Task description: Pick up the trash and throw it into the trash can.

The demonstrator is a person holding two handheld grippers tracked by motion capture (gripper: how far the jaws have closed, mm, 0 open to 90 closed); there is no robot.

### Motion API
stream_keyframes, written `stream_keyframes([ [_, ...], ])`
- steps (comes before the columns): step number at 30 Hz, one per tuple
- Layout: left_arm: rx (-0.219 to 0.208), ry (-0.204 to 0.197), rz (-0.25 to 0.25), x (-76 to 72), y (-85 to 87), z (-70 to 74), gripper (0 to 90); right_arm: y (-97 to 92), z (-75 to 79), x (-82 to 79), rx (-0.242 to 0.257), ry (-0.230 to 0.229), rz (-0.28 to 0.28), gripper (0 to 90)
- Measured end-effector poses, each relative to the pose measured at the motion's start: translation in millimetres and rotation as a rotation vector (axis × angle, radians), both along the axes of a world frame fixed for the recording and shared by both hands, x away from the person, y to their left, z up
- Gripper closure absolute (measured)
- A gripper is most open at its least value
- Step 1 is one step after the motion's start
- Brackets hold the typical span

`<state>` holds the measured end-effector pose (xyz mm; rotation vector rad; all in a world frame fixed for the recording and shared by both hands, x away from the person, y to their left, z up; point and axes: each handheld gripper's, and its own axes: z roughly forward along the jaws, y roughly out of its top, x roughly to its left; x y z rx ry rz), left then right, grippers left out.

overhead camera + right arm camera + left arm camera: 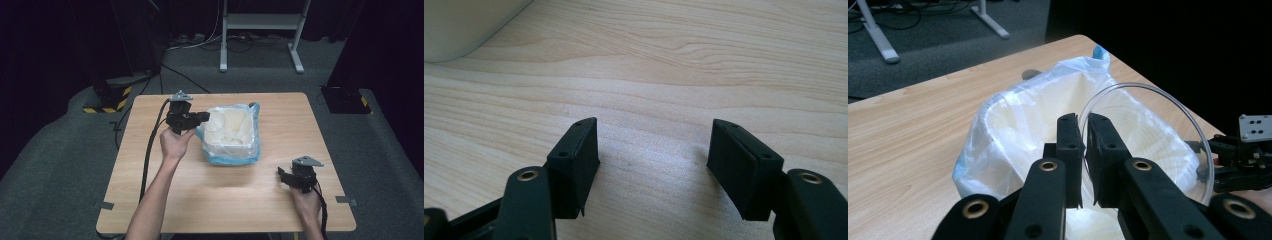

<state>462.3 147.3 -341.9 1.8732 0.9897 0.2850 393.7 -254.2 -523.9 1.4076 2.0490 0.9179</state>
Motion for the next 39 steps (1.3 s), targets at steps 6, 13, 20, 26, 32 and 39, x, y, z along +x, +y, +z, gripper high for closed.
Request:
stream_keyframes([
  [6,0.010,0.014,-0.004,5.1,-6.8,-8.0,84.0,0.2,0.0,0.2,0.000,0.001,-0.001,36.5],
  [13,0.014,0.033,-0.006,10.4,-13.2,-18.0,83.8,0.2,0.0,0.2,0.000,0.001,-0.001,36.4],
  [20,0.020,0.050,-0.006,14.1,-16.9,-25.9,83.6,0.2,0.0,0.2,0.000,0.001,0.000,36.4],
  [26,0.033,0.060,0.007,16.3,-19.1,-31.2,80.9,0.2,0.0,0.2,0.000,0.001,-0.001,36.4],
  [32,0.040,0.074,0.031,16.2,-17.0,-35.1,67.4,0.2,0.0,0.2,0.001,0.001,-0.001,36.4],
  [39,0.033,0.055,0.053,7.2,-7.5,-33.0,59.0,0.2,0.1,0.2,0.000,0.002,-0.001,36.4],
])
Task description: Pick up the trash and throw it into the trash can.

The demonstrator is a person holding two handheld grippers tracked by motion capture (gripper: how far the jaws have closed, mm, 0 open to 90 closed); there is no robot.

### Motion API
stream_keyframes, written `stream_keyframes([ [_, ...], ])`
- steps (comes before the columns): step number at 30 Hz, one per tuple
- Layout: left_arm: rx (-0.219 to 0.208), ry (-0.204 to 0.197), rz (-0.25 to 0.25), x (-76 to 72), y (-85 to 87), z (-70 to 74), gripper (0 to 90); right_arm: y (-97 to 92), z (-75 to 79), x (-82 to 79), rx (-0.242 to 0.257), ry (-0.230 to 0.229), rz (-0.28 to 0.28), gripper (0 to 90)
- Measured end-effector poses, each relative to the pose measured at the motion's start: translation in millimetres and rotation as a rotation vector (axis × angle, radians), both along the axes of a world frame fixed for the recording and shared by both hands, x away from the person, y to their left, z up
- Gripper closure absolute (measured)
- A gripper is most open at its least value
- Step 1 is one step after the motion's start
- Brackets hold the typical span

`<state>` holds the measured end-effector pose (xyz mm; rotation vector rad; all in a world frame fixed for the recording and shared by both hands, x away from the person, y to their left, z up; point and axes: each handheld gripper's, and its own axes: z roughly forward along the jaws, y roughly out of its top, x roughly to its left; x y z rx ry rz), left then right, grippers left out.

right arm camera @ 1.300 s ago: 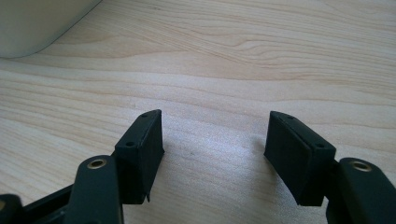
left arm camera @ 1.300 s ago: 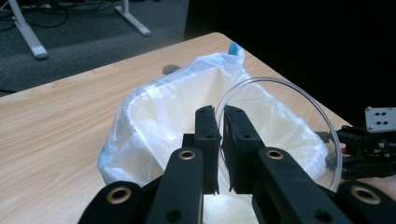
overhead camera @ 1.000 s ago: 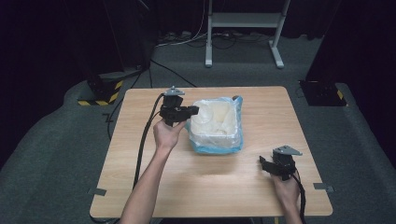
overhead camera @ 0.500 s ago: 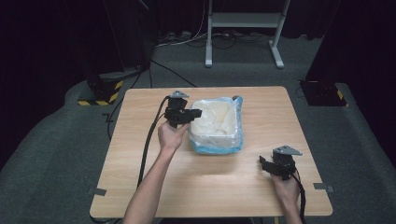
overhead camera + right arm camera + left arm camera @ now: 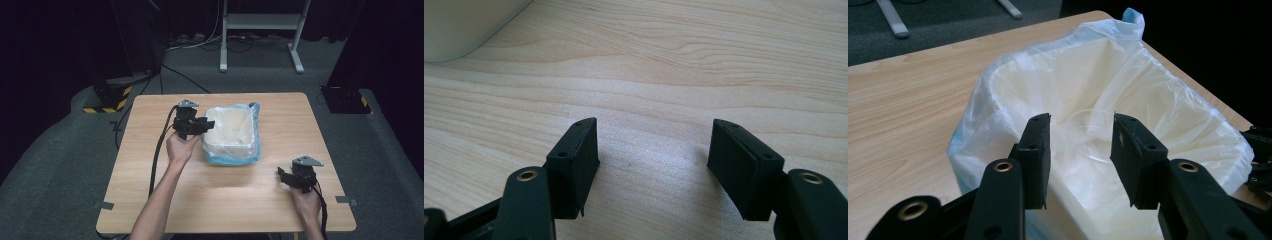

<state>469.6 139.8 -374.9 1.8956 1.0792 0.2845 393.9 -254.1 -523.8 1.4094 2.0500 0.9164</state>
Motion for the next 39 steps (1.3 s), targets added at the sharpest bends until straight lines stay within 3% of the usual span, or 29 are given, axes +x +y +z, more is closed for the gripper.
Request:
stream_keyframes([
  [18,-0.016,-0.036,0.061,-22.0,26.0,0.4,54.5,0.0,0.0,0.0,0.000,0.001,0.001,36.4],
  [39,-0.032,-0.054,0.114,-49.4,51.6,-9.6,54.0,0.0,0.0,0.0,-0.001,0.000,0.001,36.4],
])
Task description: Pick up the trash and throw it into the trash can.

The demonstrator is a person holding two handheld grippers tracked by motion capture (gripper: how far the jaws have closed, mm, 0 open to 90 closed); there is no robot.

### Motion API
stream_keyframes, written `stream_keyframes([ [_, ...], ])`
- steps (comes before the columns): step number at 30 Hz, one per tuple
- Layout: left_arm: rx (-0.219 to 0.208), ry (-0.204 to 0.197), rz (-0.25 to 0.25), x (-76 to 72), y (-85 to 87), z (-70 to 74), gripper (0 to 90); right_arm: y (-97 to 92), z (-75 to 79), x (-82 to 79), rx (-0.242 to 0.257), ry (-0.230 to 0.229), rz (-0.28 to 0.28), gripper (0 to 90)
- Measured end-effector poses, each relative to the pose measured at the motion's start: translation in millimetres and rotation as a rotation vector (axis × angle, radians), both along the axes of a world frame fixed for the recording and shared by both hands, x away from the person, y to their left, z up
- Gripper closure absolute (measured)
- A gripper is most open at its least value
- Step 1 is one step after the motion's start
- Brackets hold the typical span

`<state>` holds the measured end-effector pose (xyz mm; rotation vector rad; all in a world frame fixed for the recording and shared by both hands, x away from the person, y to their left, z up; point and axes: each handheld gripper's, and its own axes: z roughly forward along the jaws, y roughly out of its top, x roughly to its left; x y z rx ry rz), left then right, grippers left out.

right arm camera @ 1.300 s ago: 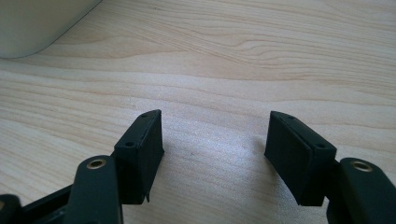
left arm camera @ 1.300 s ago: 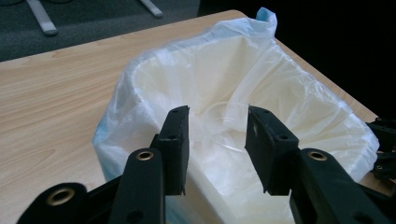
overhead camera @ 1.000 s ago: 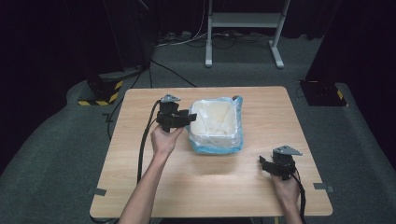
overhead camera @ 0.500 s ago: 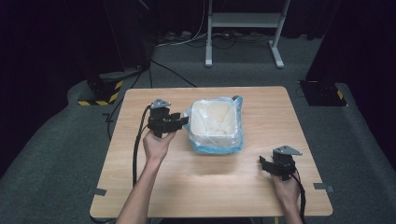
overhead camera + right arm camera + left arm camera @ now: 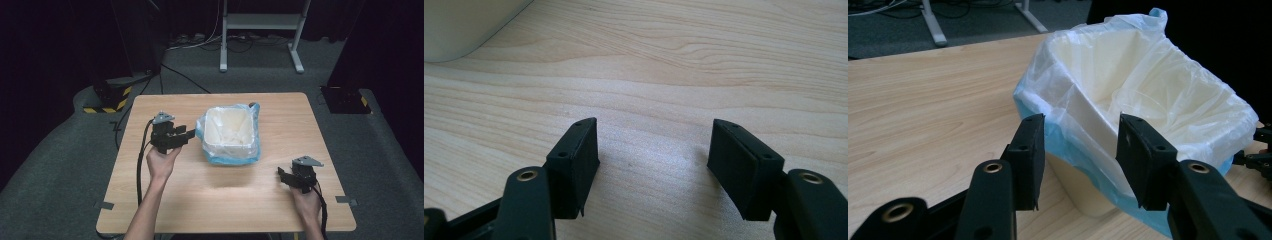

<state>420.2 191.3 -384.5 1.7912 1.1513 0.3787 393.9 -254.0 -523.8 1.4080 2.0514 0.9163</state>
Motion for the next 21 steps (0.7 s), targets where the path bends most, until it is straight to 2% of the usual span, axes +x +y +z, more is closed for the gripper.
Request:
stream_keyframes([
  [14,-0.008,0.016,0.044,-20.7,12.6,-20.5,53.2,0.1,0.0,-0.1,0.000,0.000,-0.001,36.4],
  [21,0.005,0.031,0.064,-28.4,17.4,-32.0,52.7,0.0,0.0,0.0,0.001,0.000,-0.001,36.4],
])
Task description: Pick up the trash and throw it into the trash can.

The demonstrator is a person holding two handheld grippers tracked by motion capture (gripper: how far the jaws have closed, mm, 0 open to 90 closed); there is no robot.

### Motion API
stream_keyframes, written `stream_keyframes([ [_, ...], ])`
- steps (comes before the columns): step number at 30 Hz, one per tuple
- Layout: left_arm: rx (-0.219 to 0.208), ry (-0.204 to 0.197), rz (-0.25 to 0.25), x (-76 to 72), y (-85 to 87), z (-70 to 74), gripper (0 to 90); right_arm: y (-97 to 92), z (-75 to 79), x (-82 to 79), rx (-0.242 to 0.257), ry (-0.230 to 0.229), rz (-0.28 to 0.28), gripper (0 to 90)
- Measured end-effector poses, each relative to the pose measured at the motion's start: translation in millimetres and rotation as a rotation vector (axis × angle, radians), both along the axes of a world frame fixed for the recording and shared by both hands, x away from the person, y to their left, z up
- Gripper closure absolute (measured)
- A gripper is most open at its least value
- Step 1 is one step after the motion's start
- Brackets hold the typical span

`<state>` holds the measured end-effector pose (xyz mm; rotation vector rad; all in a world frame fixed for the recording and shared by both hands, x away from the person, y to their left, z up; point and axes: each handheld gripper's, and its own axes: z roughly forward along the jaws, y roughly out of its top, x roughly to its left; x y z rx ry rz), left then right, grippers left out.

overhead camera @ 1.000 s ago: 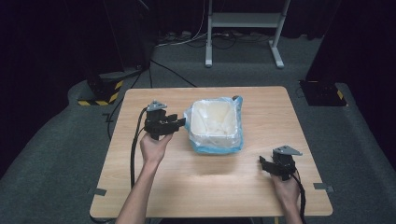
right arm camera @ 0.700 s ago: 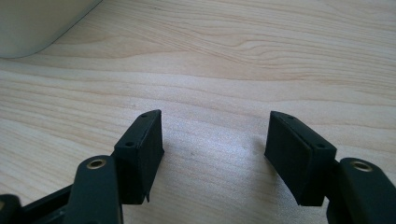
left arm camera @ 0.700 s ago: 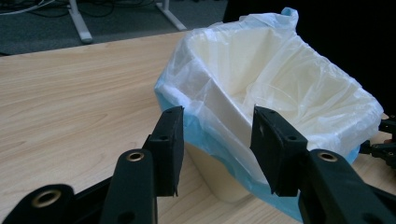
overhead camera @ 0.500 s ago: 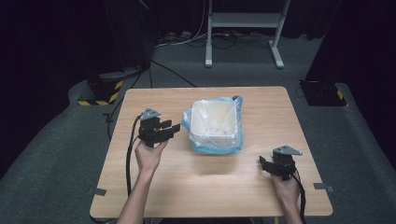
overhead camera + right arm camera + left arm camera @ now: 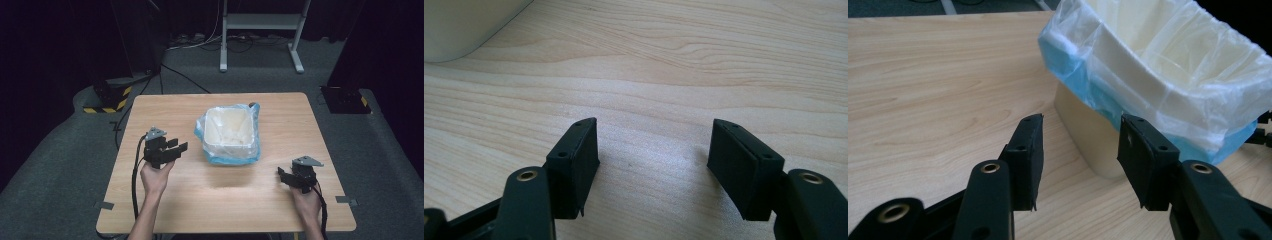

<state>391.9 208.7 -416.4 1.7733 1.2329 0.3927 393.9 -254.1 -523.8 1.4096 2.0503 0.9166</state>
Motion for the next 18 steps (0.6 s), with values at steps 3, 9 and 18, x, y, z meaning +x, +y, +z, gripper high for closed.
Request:
stream_keyframes([
  [3,0.017,-0.001,0.013,-3.5,2.2,-4.1,52.3,0.0,-0.1,0.1,0.001,-0.002,0.001,36.3],
  [9,0.018,0.001,0.036,-9.9,7.0,-14.1,51.8,-0.1,0.0,0.1,0.001,0.000,0.000,36.3],
  [18,0.003,0.003,0.053,-16.7,14.2,-29.0,50.6,0.2,0.1,0.0,0.003,0.002,-0.003,36.3],
])
